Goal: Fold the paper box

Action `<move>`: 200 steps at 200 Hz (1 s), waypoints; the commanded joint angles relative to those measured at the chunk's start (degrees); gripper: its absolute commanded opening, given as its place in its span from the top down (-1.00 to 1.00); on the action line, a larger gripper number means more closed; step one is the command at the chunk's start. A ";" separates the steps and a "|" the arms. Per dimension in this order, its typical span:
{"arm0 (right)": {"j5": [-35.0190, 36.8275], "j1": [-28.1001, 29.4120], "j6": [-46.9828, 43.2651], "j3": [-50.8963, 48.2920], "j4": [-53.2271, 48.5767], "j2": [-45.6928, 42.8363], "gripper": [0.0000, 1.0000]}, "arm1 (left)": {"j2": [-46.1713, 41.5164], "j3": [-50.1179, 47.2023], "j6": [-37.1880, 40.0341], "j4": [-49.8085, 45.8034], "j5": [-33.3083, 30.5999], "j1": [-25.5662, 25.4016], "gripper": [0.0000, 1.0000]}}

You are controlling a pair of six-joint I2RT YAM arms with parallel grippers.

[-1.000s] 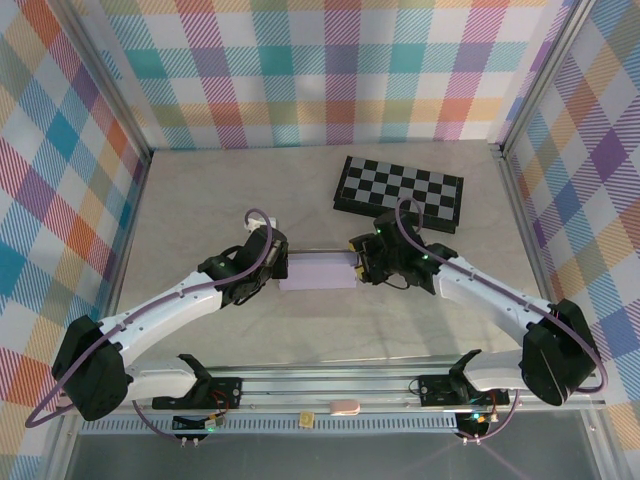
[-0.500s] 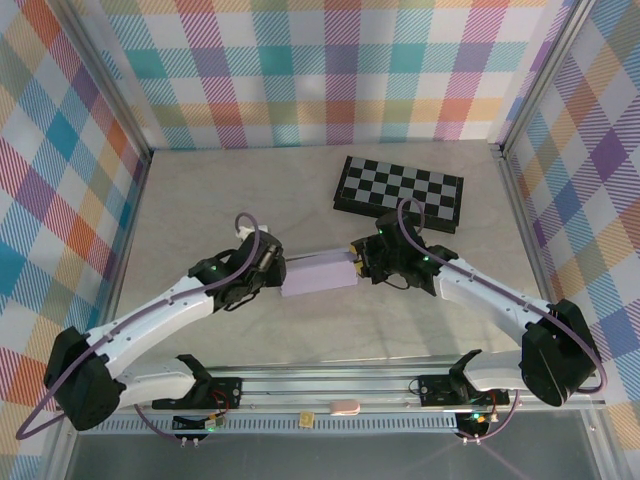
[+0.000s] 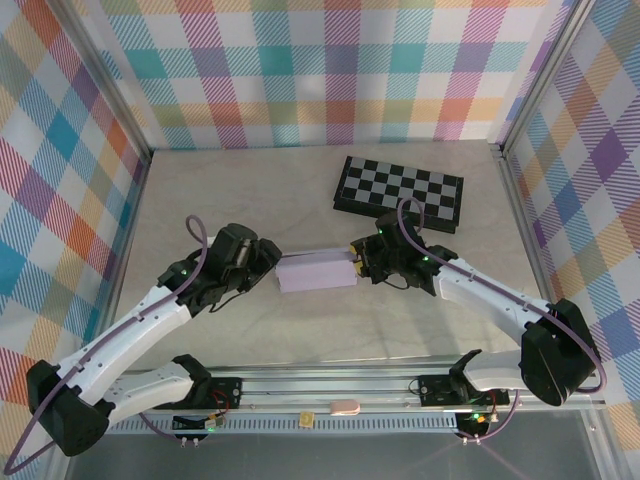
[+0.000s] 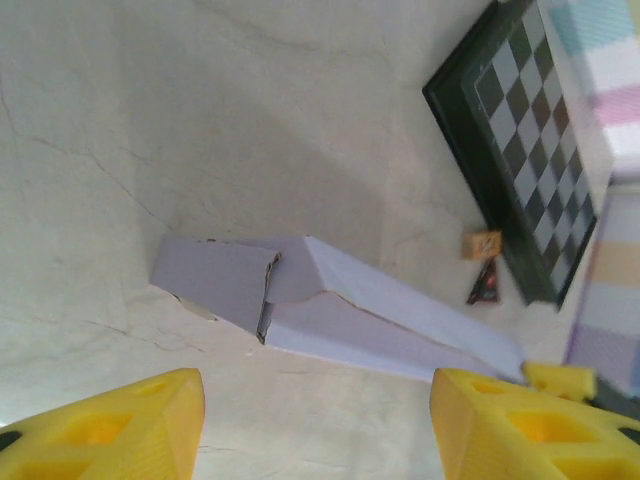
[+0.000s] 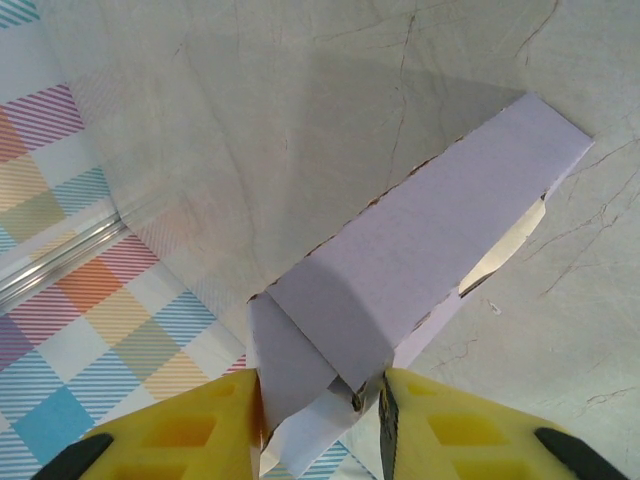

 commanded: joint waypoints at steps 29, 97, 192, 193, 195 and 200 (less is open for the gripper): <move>-0.69 0.15 -1.03 -1.12 -5.53 2.49 0.36 | 1.49 -4.90 -18.99 10.68 4.07 1.73 -0.20; -1.03 0.15 -1.14 -0.88 -5.60 2.82 0.36 | 2.58 -9.26 -19.05 15.27 6.03 4.83 -0.03; -0.68 0.14 -1.68 0.00 -6.23 3.31 0.37 | 2.32 -12.93 -15.67 17.55 9.35 7.81 0.40; -0.68 0.15 -1.66 0.00 -6.23 3.31 0.37 | 2.27 -12.94 -15.56 17.55 9.43 7.89 0.40; -0.69 0.15 -1.65 0.00 -6.23 3.31 0.37 | 2.26 -12.77 -15.30 17.48 9.54 8.06 0.40; -0.57 0.15 -1.62 0.00 -6.26 3.31 0.37 | 2.33 -12.49 -14.52 17.33 9.87 8.42 0.40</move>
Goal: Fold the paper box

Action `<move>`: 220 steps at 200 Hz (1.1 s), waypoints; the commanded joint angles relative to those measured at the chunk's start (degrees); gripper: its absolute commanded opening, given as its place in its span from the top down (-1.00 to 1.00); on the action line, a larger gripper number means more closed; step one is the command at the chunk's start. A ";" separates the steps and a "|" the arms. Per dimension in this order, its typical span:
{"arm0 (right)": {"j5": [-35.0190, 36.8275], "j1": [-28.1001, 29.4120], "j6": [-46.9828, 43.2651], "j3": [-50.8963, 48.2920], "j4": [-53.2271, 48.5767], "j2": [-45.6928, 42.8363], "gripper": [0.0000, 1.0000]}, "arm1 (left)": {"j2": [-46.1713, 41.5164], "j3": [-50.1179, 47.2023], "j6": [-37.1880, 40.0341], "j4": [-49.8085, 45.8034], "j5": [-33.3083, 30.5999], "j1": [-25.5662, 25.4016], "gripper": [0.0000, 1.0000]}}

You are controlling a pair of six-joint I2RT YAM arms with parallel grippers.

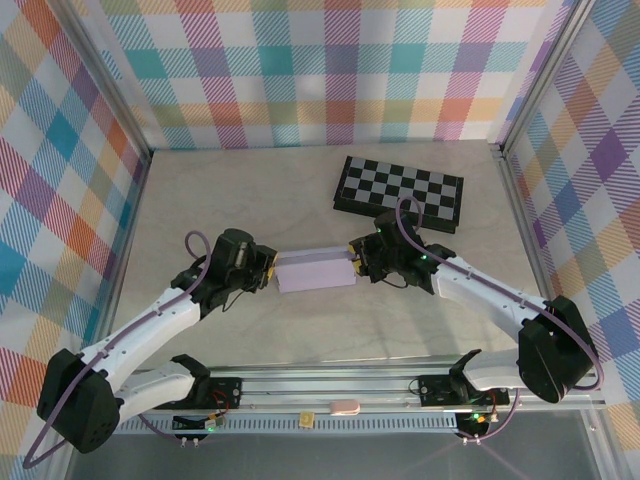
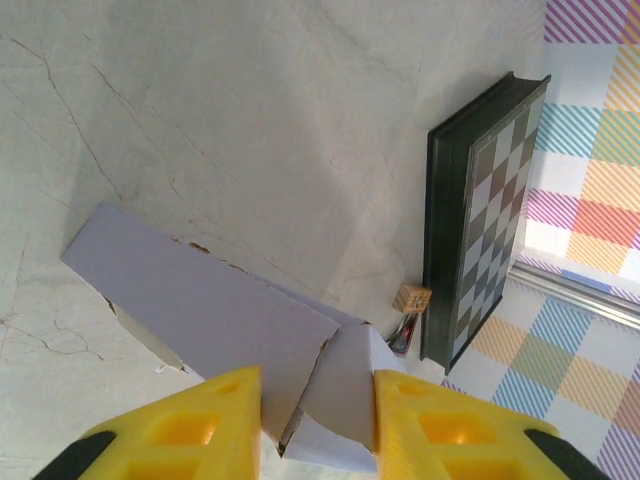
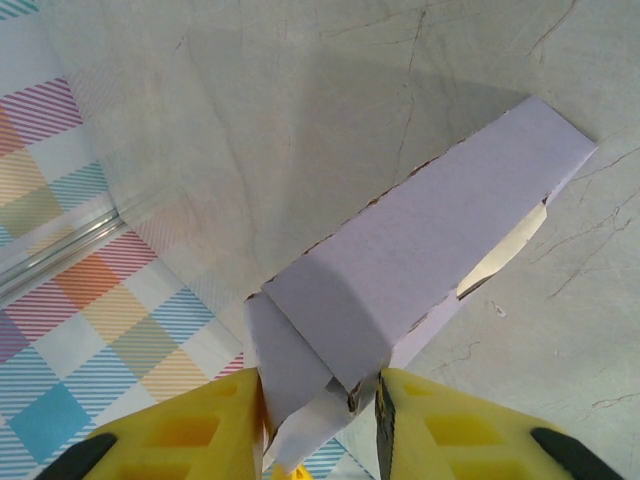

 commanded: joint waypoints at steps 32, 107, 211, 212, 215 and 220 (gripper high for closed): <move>-0.14 0.15 -1.17 -0.45 -6.82 2.45 0.37 | 1.48 0.38 5.83 -1.34 4.89 3.67 0.56; -0.85 -0.25 -1.51 0.00 -8.22 3.16 0.37 | 1.35 -4.14 6.90 -2.39 7.56 3.65 0.65; -1.03 -2.12 -10.05 5.10 -14.01 -0.36 0.07 | -0.31 -8.45 7.33 -3.37 8.65 3.48 0.76; -0.99 -2.13 -10.22 5.17 -14.02 -0.44 0.07 | -0.27 -8.42 7.33 -3.38 8.65 3.43 0.76; -0.88 -2.14 -10.62 5.45 -14.09 -0.71 0.06 | -0.28 -8.40 7.38 -3.40 8.58 3.47 0.76; -0.70 -2.14 -11.14 5.74 -14.22 -1.15 0.06 | -0.33 -8.31 7.51 -3.48 8.57 3.51 0.76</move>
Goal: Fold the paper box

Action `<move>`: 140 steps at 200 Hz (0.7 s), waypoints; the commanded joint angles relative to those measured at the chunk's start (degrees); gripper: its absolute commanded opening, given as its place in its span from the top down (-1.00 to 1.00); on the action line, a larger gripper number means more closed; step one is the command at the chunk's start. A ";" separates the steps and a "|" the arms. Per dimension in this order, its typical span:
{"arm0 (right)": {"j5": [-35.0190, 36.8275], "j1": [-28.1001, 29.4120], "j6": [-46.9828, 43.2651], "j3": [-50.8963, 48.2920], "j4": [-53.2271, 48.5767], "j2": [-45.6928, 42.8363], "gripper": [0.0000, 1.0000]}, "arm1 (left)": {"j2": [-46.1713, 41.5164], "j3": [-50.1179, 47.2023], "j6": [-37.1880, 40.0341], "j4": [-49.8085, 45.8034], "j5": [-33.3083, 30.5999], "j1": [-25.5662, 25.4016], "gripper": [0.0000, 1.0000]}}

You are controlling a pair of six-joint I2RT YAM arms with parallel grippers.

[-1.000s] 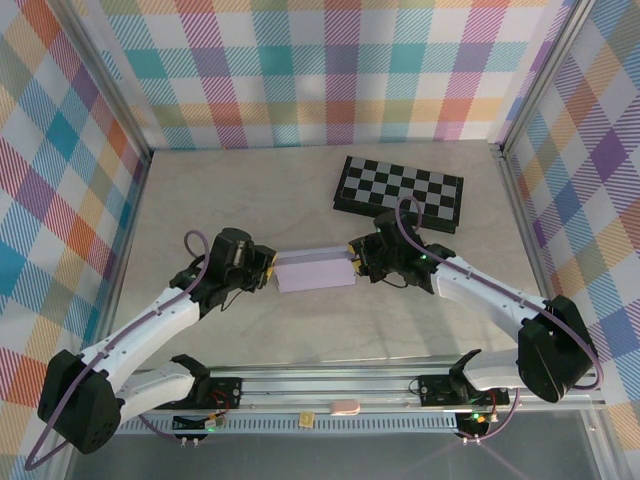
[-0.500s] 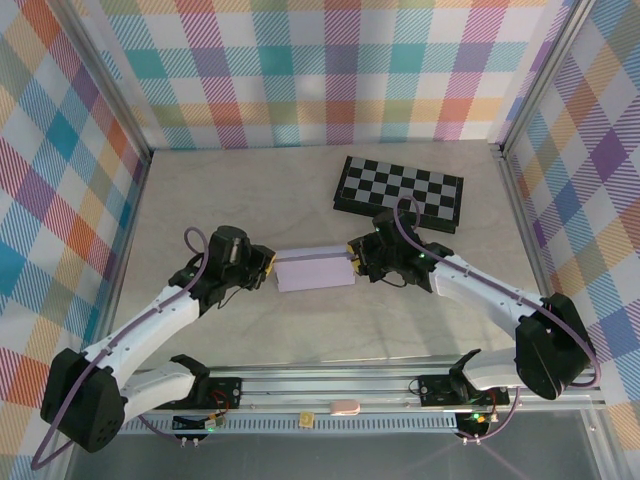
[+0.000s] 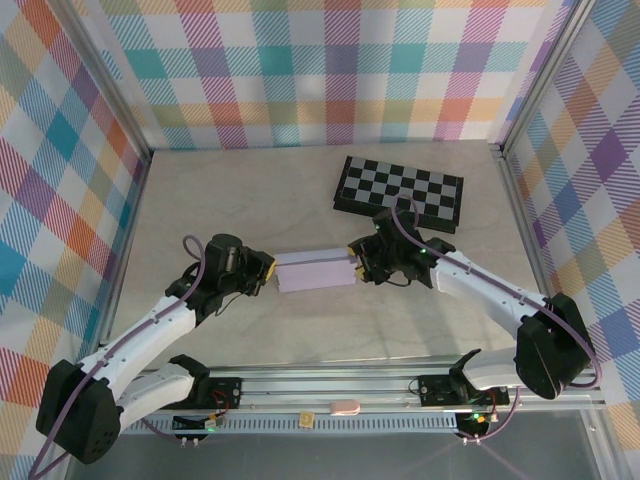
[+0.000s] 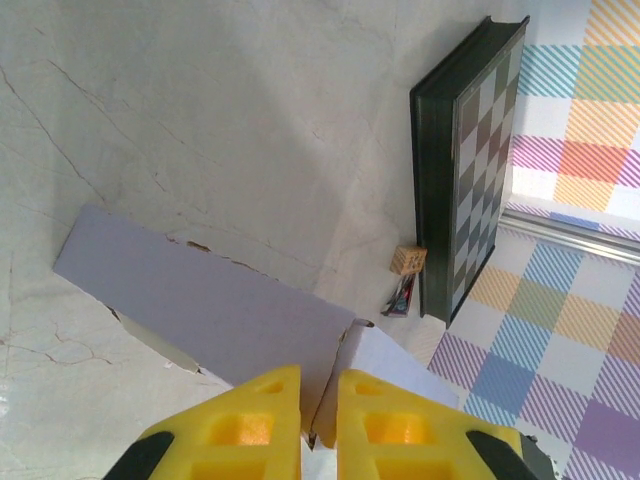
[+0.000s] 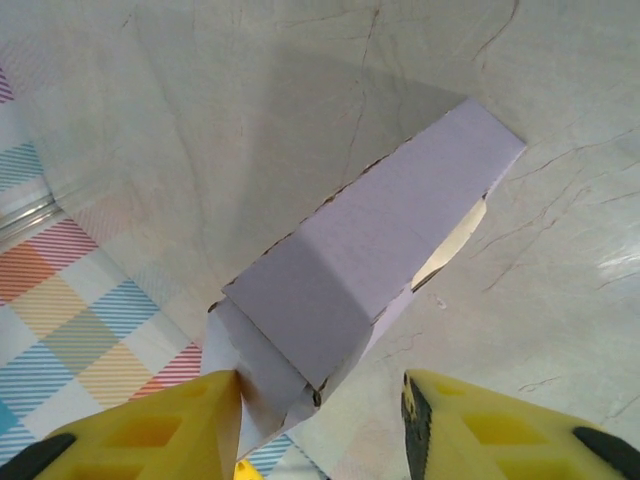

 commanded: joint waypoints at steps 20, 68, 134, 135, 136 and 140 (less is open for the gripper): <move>1.73 -0.76 -5.74 3.27 -5.70 -3.27 0.06 | 1.88 -2.64 0.30 -9.36 0.74 0.09 0.77; 0.69 -1.02 -5.52 2.34 -1.74 -2.10 0.06 | 1.95 -2.26 0.50 -9.14 0.74 0.04 0.78; 0.62 -1.71 -8.53 7.74 -1.31 2.79 0.06 | 2.14 -1.38 0.59 -9.07 0.37 -0.35 0.78; 0.61 -1.76 -8.48 7.72 -1.22 2.87 0.06 | 2.11 -1.37 0.58 -9.11 0.33 -0.35 0.78; 0.56 -1.79 -8.46 7.71 -1.17 2.95 0.06 | 2.18 -1.37 0.57 -9.17 0.32 -0.40 0.78; 0.43 -1.88 -8.29 7.63 -0.95 3.23 0.06 | 2.23 -1.39 0.63 -9.06 0.26 -0.36 0.78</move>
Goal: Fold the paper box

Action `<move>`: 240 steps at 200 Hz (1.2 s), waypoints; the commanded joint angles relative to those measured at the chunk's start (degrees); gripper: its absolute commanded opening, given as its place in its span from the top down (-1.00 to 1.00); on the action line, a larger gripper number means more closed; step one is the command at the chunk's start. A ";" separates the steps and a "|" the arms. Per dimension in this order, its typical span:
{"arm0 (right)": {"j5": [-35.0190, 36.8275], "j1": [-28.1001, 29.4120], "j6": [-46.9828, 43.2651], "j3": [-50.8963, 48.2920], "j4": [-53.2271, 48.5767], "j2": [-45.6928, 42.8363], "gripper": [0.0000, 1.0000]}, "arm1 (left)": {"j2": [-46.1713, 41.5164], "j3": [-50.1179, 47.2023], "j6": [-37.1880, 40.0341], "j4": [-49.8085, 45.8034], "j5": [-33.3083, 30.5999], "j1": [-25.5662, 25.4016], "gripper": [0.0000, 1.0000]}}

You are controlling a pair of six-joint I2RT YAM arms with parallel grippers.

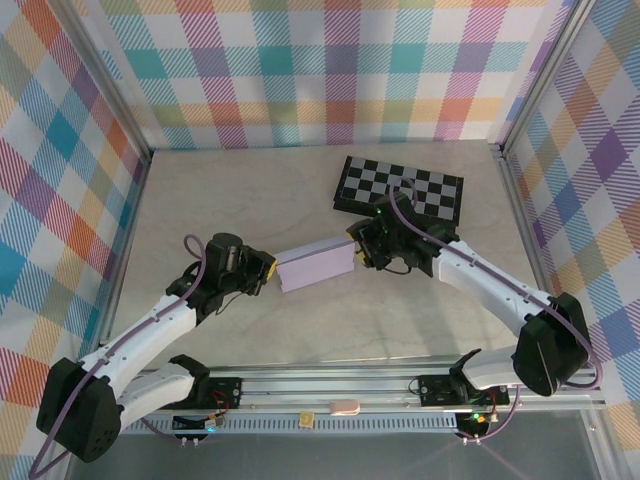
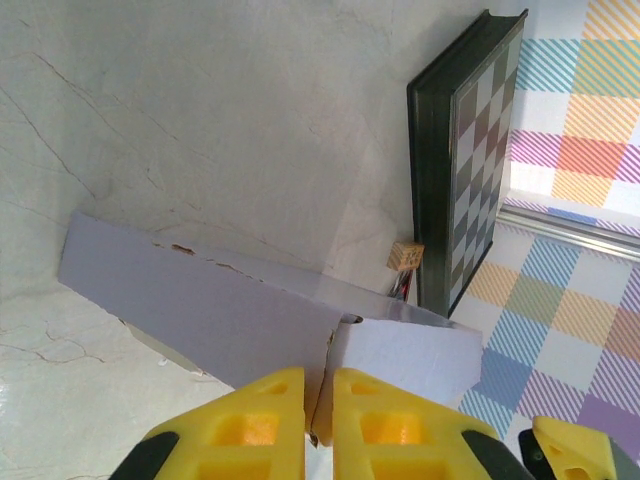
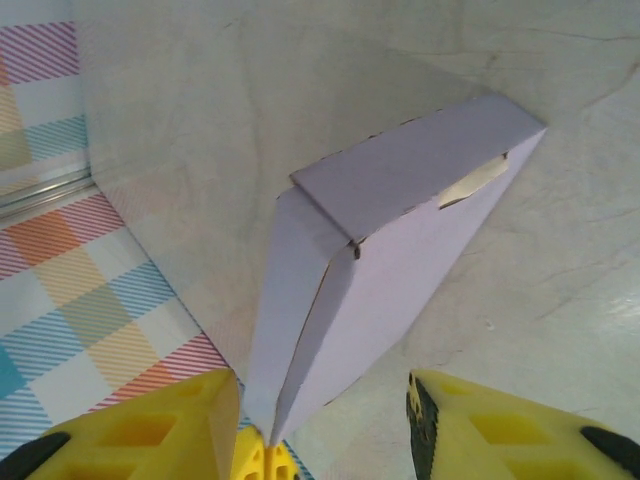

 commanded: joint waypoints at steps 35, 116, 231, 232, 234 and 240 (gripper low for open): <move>-1.82 -1.74 -0.52 -0.49 0.86 4.58 0.08 | 2.36 -1.57 0.49 -9.45 -0.29 -0.63 0.78; -3.51 -2.38 2.43 -7.33 -8.42 6.58 0.26 | 3.76 -1.60 0.71 -9.19 0.48 -1.61 0.57; 0.07 0.40 -0.83 4.81 -6.84 2.01 0.02 | 4.61 -0.64 1.70 -9.86 0.68 -3.34 0.67; 0.07 0.46 -0.72 4.86 -6.67 2.03 0.02 | 4.59 -0.64 1.69 -9.84 0.63 -3.35 0.67; 0.07 0.56 -0.50 5.01 -6.45 2.22 0.00 | 4.61 -0.64 1.69 -9.82 0.60 -3.40 0.67; 0.03 0.92 -0.11 5.45 -5.66 2.75 -0.04 | 4.63 -0.56 1.68 -9.82 0.50 -3.53 0.67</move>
